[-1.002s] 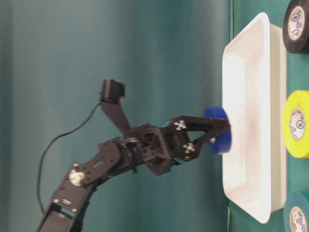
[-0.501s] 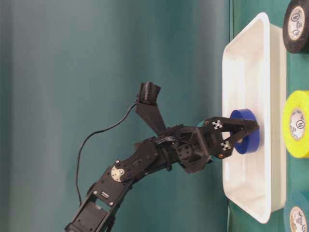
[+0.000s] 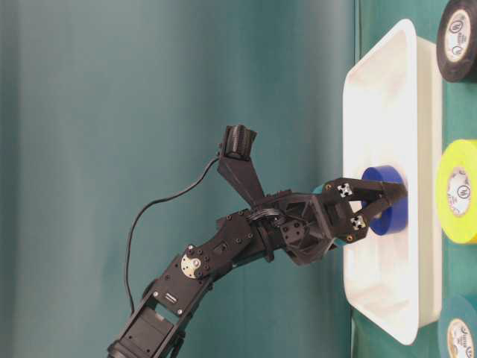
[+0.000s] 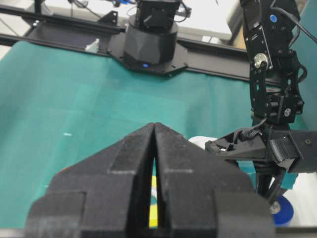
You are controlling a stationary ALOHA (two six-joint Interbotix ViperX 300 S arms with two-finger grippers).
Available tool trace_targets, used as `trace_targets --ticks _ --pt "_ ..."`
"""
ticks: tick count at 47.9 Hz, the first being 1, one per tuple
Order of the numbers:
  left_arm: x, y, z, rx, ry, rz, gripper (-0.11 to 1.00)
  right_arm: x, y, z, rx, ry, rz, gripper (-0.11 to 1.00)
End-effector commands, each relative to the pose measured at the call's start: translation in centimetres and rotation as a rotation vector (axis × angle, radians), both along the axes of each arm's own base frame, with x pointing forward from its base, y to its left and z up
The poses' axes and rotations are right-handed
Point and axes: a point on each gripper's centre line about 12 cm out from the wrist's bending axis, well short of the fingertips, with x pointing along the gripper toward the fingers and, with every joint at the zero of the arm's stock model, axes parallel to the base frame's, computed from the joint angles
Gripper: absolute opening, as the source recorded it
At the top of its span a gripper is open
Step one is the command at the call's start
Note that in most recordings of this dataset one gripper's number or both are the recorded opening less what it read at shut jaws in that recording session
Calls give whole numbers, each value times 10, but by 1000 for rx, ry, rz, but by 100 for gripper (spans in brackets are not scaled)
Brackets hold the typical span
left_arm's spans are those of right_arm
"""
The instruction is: Place the tape from the fixed location into the white case.
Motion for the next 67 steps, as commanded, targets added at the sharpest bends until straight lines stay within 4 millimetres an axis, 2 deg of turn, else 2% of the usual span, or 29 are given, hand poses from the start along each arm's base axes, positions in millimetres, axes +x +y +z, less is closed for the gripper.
trace_targets --ticks 1,14,16,23,26,32,48,56,67 --pt "5 3 16 18 -41 -1 25 3 0 10 -2 -26 -1 0" --pt "5 3 16 20 -42 -4 26 3 0 10 -3 -25 -1 0" --pt "5 3 16 20 -40 -5 29 3 0 11 -3 -26 -1 0" --pt "6 3 17 25 -51 -5 70 3 0 10 -3 -25 -1 0" --pt "6 3 17 26 -54 -5 82 3 0 10 -3 -25 0 0" --pt "6 3 19 27 -57 -5 77 3 0 11 -3 -26 -1 0" --pt "6 2 27 31 -70 -7 77 3 0 12 -3 -28 0 0" --pt "6 -3 45 41 -98 -15 77 3 0 12 -3 -29 -1 0" --pt "-1 -8 83 54 -131 -19 77 3 0 12 -5 -31 -1 0"
